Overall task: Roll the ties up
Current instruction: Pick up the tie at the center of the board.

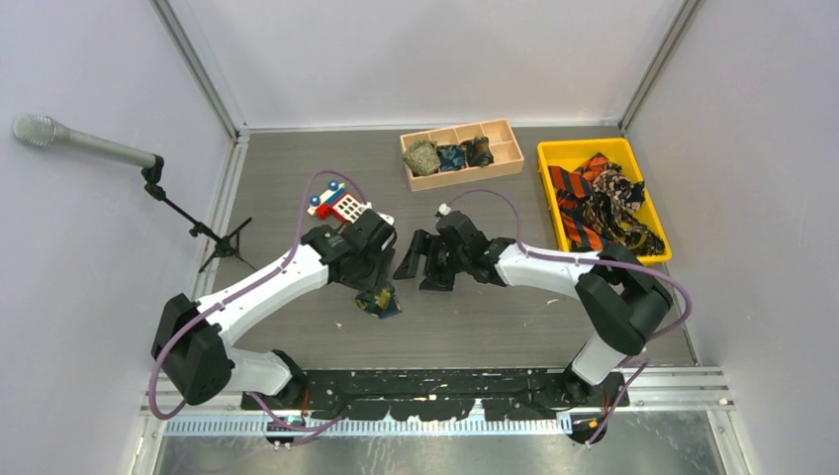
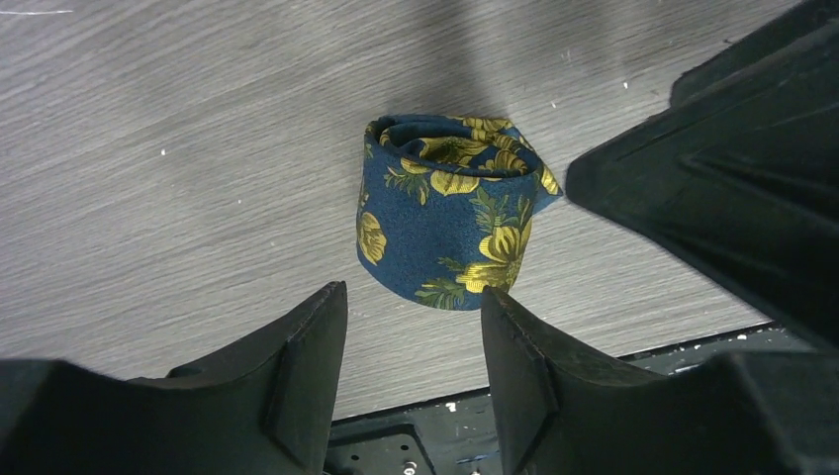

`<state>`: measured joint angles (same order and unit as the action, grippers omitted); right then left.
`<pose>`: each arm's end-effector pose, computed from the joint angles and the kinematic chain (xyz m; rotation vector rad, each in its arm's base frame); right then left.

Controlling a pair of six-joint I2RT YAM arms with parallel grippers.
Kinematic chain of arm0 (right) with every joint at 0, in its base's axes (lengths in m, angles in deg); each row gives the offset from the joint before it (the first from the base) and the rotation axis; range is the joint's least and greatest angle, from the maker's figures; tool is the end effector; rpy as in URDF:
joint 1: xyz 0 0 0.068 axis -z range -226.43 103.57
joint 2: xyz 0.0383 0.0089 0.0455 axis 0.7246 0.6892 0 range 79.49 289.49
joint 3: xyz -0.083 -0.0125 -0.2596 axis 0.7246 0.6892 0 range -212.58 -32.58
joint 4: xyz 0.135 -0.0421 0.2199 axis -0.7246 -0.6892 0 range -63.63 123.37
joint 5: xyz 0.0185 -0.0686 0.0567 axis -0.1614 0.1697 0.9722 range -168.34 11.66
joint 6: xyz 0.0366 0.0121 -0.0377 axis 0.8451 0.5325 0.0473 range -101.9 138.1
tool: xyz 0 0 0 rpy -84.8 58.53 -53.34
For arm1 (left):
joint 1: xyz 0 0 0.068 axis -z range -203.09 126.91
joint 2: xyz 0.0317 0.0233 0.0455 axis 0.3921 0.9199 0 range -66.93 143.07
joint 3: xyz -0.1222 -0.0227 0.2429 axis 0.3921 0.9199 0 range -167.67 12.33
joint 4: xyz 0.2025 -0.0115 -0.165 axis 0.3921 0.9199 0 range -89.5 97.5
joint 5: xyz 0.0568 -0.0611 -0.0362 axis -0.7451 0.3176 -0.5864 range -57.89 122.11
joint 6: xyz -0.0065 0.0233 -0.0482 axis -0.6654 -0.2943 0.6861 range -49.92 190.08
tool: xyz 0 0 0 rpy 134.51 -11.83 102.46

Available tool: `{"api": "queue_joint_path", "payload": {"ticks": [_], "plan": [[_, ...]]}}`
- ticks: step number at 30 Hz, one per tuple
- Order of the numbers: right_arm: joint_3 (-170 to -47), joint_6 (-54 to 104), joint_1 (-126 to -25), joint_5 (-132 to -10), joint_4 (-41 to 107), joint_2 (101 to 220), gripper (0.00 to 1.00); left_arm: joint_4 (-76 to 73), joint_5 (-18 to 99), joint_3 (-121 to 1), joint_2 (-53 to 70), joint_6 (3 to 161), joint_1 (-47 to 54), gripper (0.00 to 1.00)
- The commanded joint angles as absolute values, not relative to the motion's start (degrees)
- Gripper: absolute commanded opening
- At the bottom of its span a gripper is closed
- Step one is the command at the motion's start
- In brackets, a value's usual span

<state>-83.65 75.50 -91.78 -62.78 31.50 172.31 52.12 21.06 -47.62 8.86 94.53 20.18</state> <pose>0.2279 0.2444 0.1841 0.1230 2.6234 1.1011 0.1859 -0.1658 0.2596 0.3912 2.6801 -0.0832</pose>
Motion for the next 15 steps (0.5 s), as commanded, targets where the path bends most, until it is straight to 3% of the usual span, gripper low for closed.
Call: {"api": "queue_joint_path", "payload": {"ticks": [1,15], "plan": [[-88.47,75.76,-93.13,-60.85,36.09,175.03,0.82,47.60,23.21,-45.45,9.05,93.05,19.25,0.53],[-93.11,73.87,-94.95,-56.00,36.51,182.19,0.83,45.01,25.06,-41.97,10.06,94.35,18.92,0.50]]}}
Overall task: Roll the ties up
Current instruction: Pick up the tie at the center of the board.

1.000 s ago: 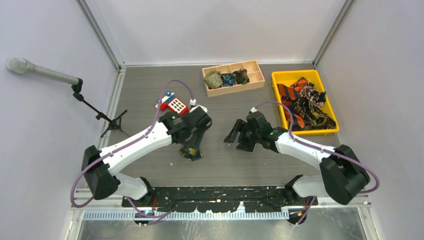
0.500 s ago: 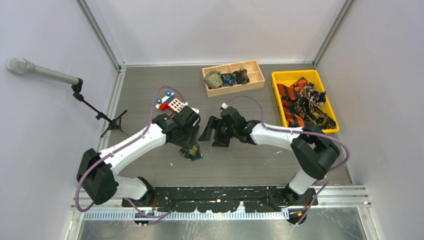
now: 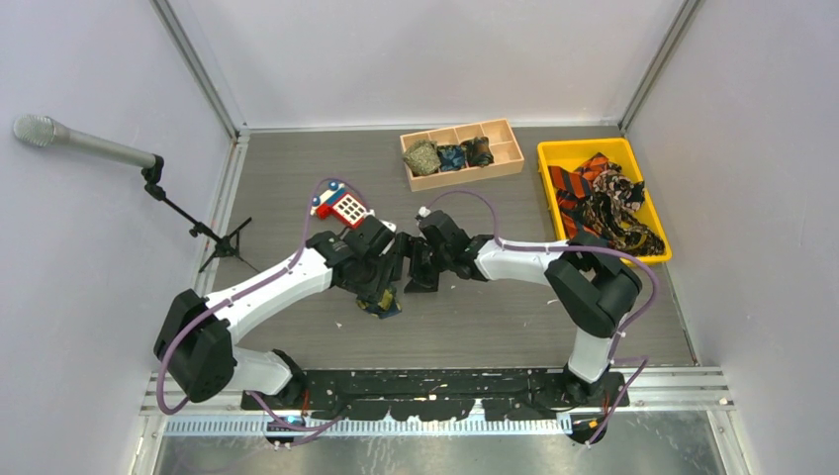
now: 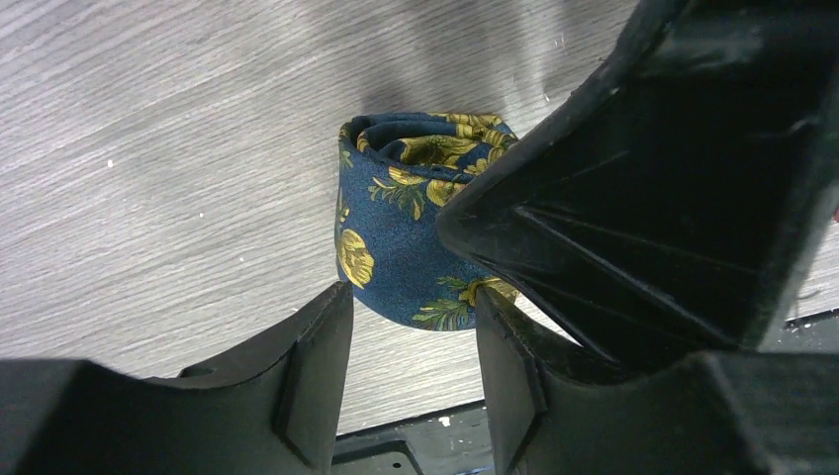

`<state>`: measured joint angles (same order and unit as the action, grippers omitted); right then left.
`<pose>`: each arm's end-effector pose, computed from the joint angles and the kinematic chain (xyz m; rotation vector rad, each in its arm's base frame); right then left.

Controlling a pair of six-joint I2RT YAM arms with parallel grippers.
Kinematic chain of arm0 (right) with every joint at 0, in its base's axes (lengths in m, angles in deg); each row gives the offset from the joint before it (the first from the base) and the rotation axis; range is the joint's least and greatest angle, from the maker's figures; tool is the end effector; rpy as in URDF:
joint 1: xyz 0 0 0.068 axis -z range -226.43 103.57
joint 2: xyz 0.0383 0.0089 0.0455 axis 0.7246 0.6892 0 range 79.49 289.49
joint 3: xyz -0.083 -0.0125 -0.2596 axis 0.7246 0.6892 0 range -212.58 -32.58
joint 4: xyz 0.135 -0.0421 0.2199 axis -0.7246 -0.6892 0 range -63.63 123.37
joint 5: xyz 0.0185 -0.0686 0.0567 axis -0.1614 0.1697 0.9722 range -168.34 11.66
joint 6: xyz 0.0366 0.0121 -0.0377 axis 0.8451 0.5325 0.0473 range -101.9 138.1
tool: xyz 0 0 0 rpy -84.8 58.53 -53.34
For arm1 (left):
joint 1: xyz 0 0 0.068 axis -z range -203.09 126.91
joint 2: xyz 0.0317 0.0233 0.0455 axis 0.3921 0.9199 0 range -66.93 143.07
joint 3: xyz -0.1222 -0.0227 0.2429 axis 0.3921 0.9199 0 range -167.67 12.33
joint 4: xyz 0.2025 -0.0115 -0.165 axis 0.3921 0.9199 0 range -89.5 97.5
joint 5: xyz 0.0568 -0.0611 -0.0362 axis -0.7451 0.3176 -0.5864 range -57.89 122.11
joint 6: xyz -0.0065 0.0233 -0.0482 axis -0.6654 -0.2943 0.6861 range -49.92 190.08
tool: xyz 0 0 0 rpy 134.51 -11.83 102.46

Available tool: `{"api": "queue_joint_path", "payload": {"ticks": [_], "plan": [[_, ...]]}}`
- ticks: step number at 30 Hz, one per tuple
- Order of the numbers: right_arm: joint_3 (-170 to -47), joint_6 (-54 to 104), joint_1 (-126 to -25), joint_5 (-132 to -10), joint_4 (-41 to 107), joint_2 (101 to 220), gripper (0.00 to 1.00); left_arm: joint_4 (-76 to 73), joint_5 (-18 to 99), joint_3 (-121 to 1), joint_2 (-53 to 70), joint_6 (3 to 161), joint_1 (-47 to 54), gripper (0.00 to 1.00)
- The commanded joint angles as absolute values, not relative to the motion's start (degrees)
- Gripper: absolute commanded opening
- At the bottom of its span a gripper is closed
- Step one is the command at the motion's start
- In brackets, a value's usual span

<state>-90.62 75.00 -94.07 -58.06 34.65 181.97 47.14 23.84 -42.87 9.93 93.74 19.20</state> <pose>0.2417 0.2834 0.1692 0.0097 2.6600 1.1989 0.1885 -0.1646 0.2344 0.4066 2.7139 -0.1199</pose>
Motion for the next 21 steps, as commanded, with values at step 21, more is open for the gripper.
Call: {"api": "queue_joint_path", "payload": {"ticks": [21], "plan": [[-90.33,78.88,-98.09,-56.84,43.64,187.33,0.82,42.87,30.40,-40.40,7.46,97.91,18.92,0.52]]}}
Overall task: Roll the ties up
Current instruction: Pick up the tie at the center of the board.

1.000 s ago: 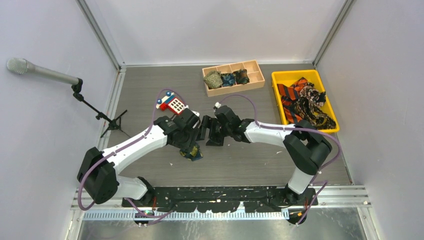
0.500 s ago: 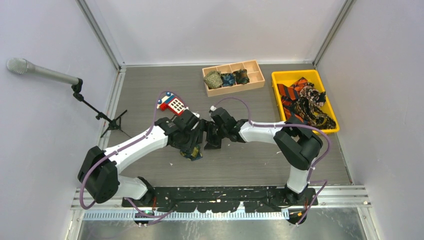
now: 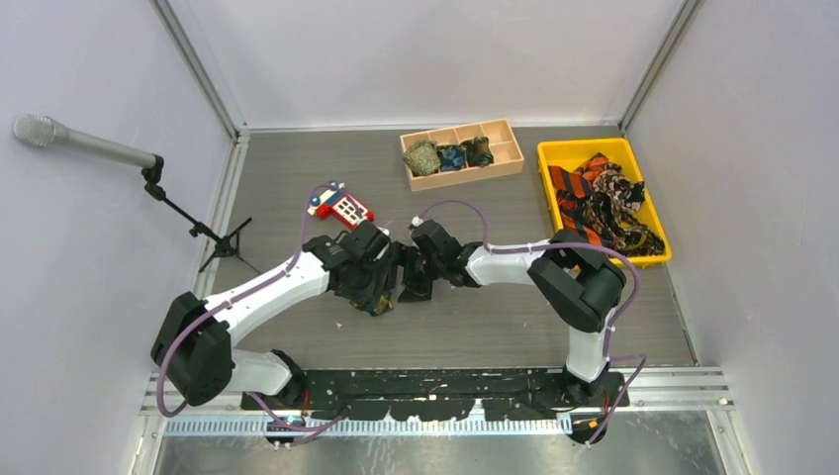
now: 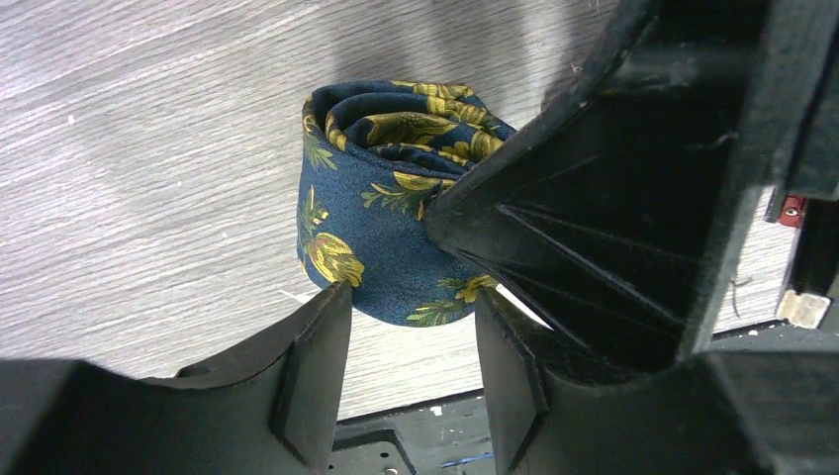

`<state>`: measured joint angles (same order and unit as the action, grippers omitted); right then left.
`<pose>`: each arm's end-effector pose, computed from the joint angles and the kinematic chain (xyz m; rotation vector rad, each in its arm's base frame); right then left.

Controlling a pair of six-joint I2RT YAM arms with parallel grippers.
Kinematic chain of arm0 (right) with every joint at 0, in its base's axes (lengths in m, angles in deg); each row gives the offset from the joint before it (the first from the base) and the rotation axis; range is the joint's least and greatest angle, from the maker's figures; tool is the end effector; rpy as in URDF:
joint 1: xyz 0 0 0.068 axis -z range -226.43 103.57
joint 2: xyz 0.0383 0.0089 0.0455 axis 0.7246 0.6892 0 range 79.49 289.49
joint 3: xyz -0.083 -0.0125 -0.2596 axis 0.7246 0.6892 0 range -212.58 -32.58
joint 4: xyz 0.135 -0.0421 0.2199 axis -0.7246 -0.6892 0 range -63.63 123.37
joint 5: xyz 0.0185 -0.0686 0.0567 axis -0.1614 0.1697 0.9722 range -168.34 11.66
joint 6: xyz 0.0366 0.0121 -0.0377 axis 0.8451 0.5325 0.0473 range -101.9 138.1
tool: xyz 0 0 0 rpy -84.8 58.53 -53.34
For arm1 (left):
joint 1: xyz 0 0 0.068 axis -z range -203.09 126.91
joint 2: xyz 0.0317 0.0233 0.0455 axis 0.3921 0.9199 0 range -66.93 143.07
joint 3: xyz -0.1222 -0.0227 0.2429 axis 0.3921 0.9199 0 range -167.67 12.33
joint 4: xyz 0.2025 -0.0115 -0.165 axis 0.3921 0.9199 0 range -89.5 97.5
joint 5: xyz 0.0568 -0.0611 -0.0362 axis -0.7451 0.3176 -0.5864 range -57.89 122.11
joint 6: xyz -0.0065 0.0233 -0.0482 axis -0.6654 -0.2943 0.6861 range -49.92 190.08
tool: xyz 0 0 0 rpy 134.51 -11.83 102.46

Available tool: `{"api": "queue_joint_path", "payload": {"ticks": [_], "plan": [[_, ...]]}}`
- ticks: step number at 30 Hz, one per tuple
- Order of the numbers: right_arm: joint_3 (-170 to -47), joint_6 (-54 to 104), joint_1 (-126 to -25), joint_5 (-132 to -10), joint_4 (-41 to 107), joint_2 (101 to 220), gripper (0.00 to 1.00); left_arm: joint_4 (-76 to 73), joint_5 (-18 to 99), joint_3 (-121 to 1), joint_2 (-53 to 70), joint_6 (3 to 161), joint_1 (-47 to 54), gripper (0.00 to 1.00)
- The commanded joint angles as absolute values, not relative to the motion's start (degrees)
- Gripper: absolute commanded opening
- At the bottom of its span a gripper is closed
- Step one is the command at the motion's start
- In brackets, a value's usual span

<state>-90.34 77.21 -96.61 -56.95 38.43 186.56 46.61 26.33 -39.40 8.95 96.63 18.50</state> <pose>0.2329 0.2997 0.1445 -0.0039 2.7138 1.2266 0.1823 -0.1571 0.2210 0.3415 2.7752 -0.1557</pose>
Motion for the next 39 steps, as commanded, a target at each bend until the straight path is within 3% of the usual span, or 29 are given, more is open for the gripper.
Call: {"api": "queue_joint_path", "payload": {"ticks": [1,3,10,13,29,39], "plan": [[-90.33,78.79,-98.11,-56.95,43.57,187.24,0.82,43.18,30.48,-40.94,7.39,97.94,18.92,0.52],[-90.42,78.66,-98.07,-56.98,43.65,187.24,0.82,43.90,30.67,-42.07,7.34,97.93,18.92,0.55],[-90.82,78.12,-97.99,-57.05,43.84,186.27,0.83,47.79,29.58,-46.73,6.18,97.77,18.49,0.81],[-91.44,77.28,-97.90,-57.38,43.83,184.94,0.86,48.39,28.79,-47.19,4.79,97.55,16.81,0.85],[-88.61,75.98,-95.29,-59.00,40.92,177.78,0.89,40.63,38.88,-39.44,4.08,93.95,2.33,0.93],[-84.58,75.53,-92.46,-60.60,39.56,174.15,0.89,39.34,35.88,-36.43,0.61,96.26,0.56,0.91]]}}
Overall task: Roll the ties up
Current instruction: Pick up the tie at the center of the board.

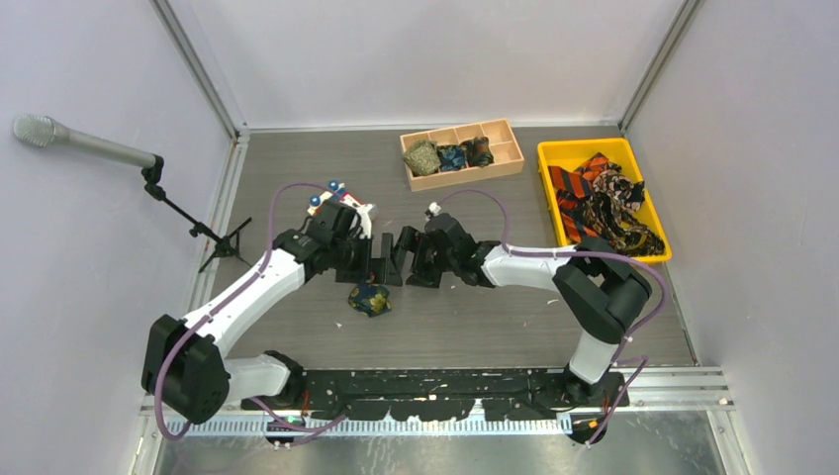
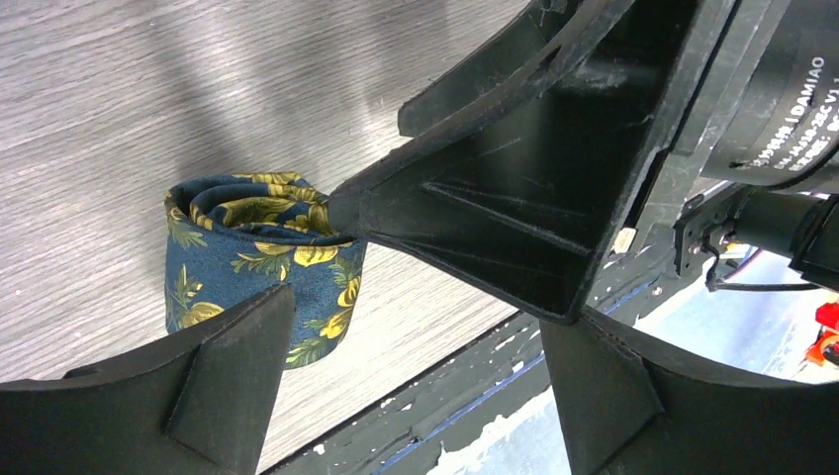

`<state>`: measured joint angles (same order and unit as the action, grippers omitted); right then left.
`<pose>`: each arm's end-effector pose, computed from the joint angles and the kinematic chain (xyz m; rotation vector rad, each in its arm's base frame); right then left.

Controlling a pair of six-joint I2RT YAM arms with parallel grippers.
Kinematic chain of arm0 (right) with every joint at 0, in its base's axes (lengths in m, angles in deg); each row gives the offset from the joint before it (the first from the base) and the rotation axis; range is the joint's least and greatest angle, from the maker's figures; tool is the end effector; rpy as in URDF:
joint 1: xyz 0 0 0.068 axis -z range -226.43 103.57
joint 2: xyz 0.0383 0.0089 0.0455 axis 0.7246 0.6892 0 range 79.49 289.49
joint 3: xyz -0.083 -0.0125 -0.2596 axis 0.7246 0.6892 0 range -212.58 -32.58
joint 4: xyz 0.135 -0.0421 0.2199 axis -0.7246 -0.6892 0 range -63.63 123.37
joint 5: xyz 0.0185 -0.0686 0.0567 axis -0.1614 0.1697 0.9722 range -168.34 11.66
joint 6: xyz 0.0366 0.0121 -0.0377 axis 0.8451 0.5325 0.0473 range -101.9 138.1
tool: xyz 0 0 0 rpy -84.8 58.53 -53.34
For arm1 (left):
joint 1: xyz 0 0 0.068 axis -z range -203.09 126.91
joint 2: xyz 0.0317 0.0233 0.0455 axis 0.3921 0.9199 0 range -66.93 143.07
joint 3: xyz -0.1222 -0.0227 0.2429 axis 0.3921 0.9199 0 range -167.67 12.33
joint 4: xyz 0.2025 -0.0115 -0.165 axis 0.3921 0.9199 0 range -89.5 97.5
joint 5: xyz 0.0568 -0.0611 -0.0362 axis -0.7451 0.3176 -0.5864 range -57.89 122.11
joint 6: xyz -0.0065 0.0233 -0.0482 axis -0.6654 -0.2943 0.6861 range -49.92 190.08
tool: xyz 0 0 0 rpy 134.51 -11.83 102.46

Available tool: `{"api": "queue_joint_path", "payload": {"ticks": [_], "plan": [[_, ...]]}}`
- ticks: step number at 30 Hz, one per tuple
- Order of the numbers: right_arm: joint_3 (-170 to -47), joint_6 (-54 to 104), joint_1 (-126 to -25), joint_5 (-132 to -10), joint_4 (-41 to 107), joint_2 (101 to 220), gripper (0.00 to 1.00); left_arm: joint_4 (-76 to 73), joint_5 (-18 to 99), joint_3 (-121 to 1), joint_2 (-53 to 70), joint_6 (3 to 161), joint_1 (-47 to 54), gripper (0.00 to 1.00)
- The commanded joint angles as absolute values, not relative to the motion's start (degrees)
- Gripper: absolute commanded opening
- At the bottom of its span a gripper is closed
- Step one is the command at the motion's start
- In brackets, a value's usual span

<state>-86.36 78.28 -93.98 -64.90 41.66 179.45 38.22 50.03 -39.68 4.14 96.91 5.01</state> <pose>0.2397 0.2744 0.1716 0.1339 2.5323 1.1757 0.2106 -0.1249 0.2496 0.1552 2.6706 -0.7415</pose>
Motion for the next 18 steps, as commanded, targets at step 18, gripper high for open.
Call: {"api": "queue_joint_path", "payload": {"ticks": [18], "plan": [[-88.23,74.40,-91.28,-59.79,36.46,173.90,0.89,41.08,36.53,-35.63,-2.39,95.62,0.19,0.92]]}}
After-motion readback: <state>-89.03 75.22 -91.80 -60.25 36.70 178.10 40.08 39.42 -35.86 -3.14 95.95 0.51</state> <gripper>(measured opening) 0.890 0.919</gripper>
